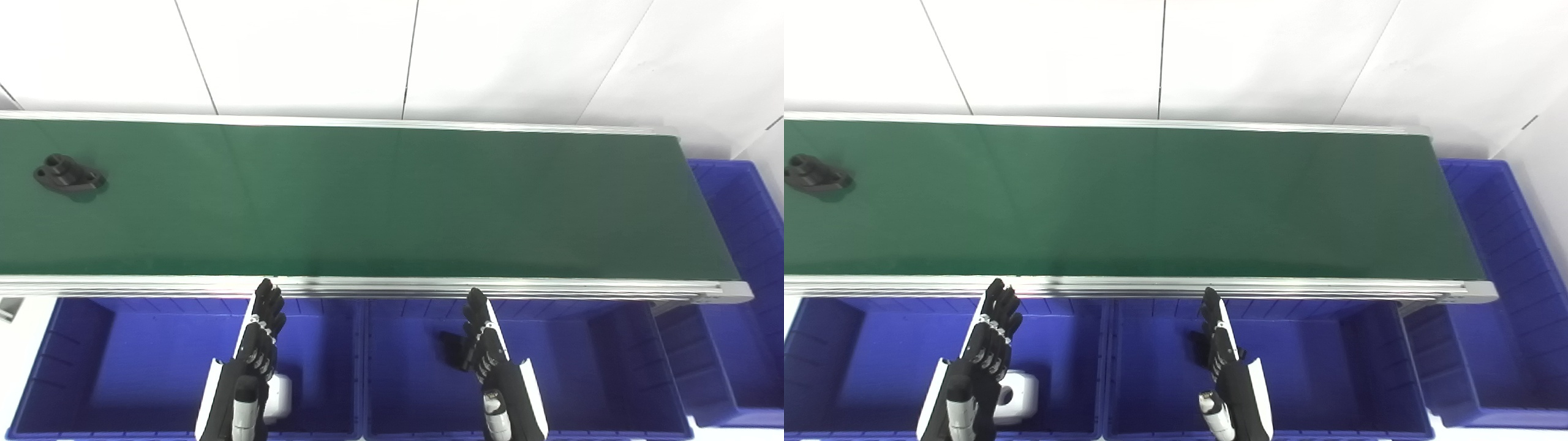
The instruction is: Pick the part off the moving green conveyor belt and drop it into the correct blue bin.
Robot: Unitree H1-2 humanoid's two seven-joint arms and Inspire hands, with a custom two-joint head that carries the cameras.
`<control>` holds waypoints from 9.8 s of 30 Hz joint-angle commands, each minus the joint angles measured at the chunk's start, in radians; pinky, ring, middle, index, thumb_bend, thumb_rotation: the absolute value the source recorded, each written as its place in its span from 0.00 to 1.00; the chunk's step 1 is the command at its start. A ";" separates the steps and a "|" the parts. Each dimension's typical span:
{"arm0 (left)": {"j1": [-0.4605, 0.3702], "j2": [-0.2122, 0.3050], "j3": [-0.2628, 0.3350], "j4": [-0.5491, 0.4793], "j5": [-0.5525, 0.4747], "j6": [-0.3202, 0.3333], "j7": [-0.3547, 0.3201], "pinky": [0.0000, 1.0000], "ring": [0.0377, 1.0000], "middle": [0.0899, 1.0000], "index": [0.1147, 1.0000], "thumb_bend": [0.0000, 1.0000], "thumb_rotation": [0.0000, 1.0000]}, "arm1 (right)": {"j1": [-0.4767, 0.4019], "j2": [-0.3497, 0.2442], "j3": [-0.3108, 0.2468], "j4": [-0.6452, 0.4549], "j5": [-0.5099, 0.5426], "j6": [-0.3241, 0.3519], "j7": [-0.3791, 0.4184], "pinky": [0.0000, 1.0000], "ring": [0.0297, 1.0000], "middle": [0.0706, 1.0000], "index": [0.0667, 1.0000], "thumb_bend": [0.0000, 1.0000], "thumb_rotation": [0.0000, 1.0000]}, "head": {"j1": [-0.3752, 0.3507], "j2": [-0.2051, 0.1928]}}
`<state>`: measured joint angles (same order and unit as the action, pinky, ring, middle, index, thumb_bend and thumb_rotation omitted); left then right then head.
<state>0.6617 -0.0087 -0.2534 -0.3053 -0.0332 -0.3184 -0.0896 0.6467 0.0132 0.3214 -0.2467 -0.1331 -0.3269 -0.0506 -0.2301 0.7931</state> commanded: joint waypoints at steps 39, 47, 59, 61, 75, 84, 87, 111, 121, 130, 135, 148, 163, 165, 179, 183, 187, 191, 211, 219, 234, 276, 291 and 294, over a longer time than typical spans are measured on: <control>0.012 0.002 -0.010 -0.030 0.011 -0.028 -0.001 1.00 1.00 1.00 1.00 0.81 1.00 | 0.006 0.006 0.001 -0.022 0.003 -0.013 0.025 1.00 1.00 1.00 1.00 1.00 1.00 | 0.001 -0.001; 0.009 0.008 -0.012 -0.030 0.004 -0.025 -0.007 1.00 1.00 1.00 1.00 0.81 1.00 | 0.005 0.006 0.000 -0.019 -0.002 -0.017 0.023 0.99 0.99 1.00 1.00 1.00 1.00 | 0.001 -0.001; 0.002 0.007 -0.012 -0.017 0.007 -0.031 -0.007 1.00 1.00 1.00 1.00 0.84 1.00 | 0.000 0.006 -0.005 -0.014 -0.011 -0.009 0.022 0.98 0.99 1.00 1.00 1.00 1.00 | 0.005 -0.008; 0.002 0.006 -0.012 -0.017 0.005 -0.031 -0.007 1.00 1.00 1.00 1.00 0.84 1.00 | -0.001 0.005 -0.004 -0.013 -0.010 -0.010 0.023 0.99 0.99 1.00 1.00 1.00 1.00 | 0.005 -0.008; 0.000 0.009 -0.014 -0.014 0.004 -0.032 -0.010 1.00 1.00 1.00 1.00 0.83 1.00 | -0.001 0.006 -0.005 -0.013 -0.002 -0.009 0.025 1.00 0.99 1.00 1.00 1.00 1.00 | 0.006 -0.012; 0.002 0.005 -0.013 -0.004 0.008 -0.044 -0.006 1.00 1.00 1.00 1.00 0.82 1.00 | 0.000 0.006 -0.008 -0.004 -0.006 -0.021 0.021 0.99 0.98 1.00 1.00 1.00 1.00 | 0.015 -0.029; 0.007 -0.002 -0.017 0.009 0.022 -0.055 -0.002 1.00 1.00 1.00 1.00 0.83 1.00 | -0.003 -0.003 -0.012 0.019 0.014 -0.047 0.025 1.00 0.99 1.00 1.00 1.00 1.00 | 0.058 -0.080; -0.046 -0.083 -0.064 0.195 0.098 -0.146 0.047 1.00 1.00 1.00 1.00 0.87 0.98 | -0.071 -0.078 -0.097 0.184 0.112 -0.143 0.058 1.00 1.00 1.00 1.00 1.00 1.00 | 0.307 -0.253; -0.051 -0.094 -0.084 0.201 0.131 -0.150 0.075 1.00 1.00 1.00 1.00 0.81 0.99 | -0.070 -0.096 -0.115 0.180 0.140 -0.143 0.089 1.00 1.00 1.00 1.00 1.00 1.00 | 0.371 -0.250; -0.050 -0.110 -0.103 0.195 0.164 -0.145 0.101 0.96 1.00 1.00 1.00 0.84 1.00 | -0.064 -0.104 -0.138 0.155 0.157 -0.141 0.111 1.00 1.00 1.00 1.00 0.95 0.83 | 0.400 -0.210; -0.049 -0.107 -0.108 0.184 0.168 -0.141 0.097 0.96 1.00 1.00 1.00 0.85 1.00 | -0.063 -0.103 -0.143 0.146 0.160 -0.142 0.120 1.00 1.00 1.00 1.00 0.94 0.79 | 0.387 -0.196; -0.045 -0.096 -0.103 0.169 0.156 -0.134 0.093 0.96 1.00 1.00 1.00 0.82 0.96 | -0.008 -0.092 -0.158 -0.035 -0.008 -0.143 0.070 0.97 0.98 0.99 1.00 0.90 0.63 | 0.331 -0.193; -0.057 -0.075 -0.092 0.172 0.109 -0.123 0.077 1.00 1.00 1.00 1.00 0.83 0.92 | -0.284 -0.170 -0.283 -0.279 -0.449 -0.017 0.099 0.64 0.81 0.93 0.98 0.95 0.55 | 0.292 -0.202; -0.056 -0.072 -0.092 0.170 0.098 -0.123 0.074 1.00 1.00 1.00 1.00 0.84 0.91 | -0.345 -0.185 -0.293 -0.272 -0.471 0.020 0.121 0.62 0.79 0.91 0.98 0.95 0.56 | 0.289 -0.203; -0.058 -0.065 -0.088 0.162 0.081 -0.124 0.061 1.00 1.00 1.00 1.00 0.85 0.90 | -0.608 -0.161 -0.252 -0.278 -0.627 0.301 0.291 0.67 0.82 0.88 0.91 0.95 0.60 | 0.250 -0.199; -0.055 -0.066 -0.092 0.157 0.091 -0.122 0.061 1.00 1.00 1.00 1.00 0.85 0.90 | -0.688 -0.145 -0.229 -0.243 -0.674 0.347 0.307 0.68 0.83 0.89 0.92 0.95 0.60 | 0.254 -0.199; -0.056 -0.064 -0.095 0.158 0.090 -0.120 0.058 1.00 1.00 1.00 1.00 0.83 0.90 | -0.768 -0.131 -0.200 -0.205 -0.735 0.401 0.335 0.70 0.84 0.90 0.95 0.95 0.60 | 0.255 -0.200; -0.057 -0.065 -0.096 0.159 0.101 -0.118 0.060 1.00 1.00 1.00 1.00 0.83 0.91 | -0.840 -0.132 -0.171 -0.146 -0.767 0.426 0.347 0.71 0.84 0.89 0.95 0.95 0.58 | 0.257 -0.203; -0.059 -0.083 -0.106 0.172 0.115 -0.137 0.071 1.00 1.00 1.00 1.00 0.82 0.90 | -1.168 -0.079 -0.007 0.359 -0.830 0.499 0.233 0.56 0.69 0.84 0.95 1.00 0.62 | 0.277 -0.207; -0.048 -0.092 -0.113 0.174 0.159 -0.143 0.087 0.97 1.00 1.00 1.00 0.82 0.93 | -1.214 -0.030 0.036 0.475 -0.807 0.529 0.189 0.57 0.72 0.85 0.95 1.00 0.60 | 0.292 -0.206; -0.040 -0.105 -0.154 0.174 0.182 -0.149 0.112 0.95 1.00 1.00 1.00 0.82 0.93 | -1.238 0.050 0.155 0.578 -0.801 0.569 0.181 0.61 0.74 0.85 0.93 1.00 0.58 | 0.332 -0.192; -0.007 -0.089 -0.146 0.120 0.181 -0.119 0.103 0.93 0.98 1.00 1.00 0.81 0.90 | -1.261 -0.012 0.269 0.856 -0.749 0.666 0.095 0.26 0.37 0.45 0.50 0.51 0.00 | 0.317 -0.157; -0.005 -0.095 -0.153 0.109 0.175 -0.111 0.103 0.95 0.99 1.00 1.00 0.79 0.90 | -1.222 -0.059 0.258 0.595 -0.745 0.659 0.156 0.27 0.38 0.45 0.48 0.52 0.00 | 0.294 -0.147; -0.001 -0.095 -0.152 0.099 0.175 -0.102 0.104 0.94 0.99 1.00 1.00 0.77 0.91 | -1.200 -0.072 0.242 0.456 -0.739 0.673 0.205 0.30 0.37 0.47 0.49 0.51 0.00 | 0.279 -0.141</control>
<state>0.6360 -0.0406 -0.3517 -0.1668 0.1411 -0.4136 0.0088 -0.5144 -0.0598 0.5802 0.2889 -0.8765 0.3425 0.1505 0.0537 0.6504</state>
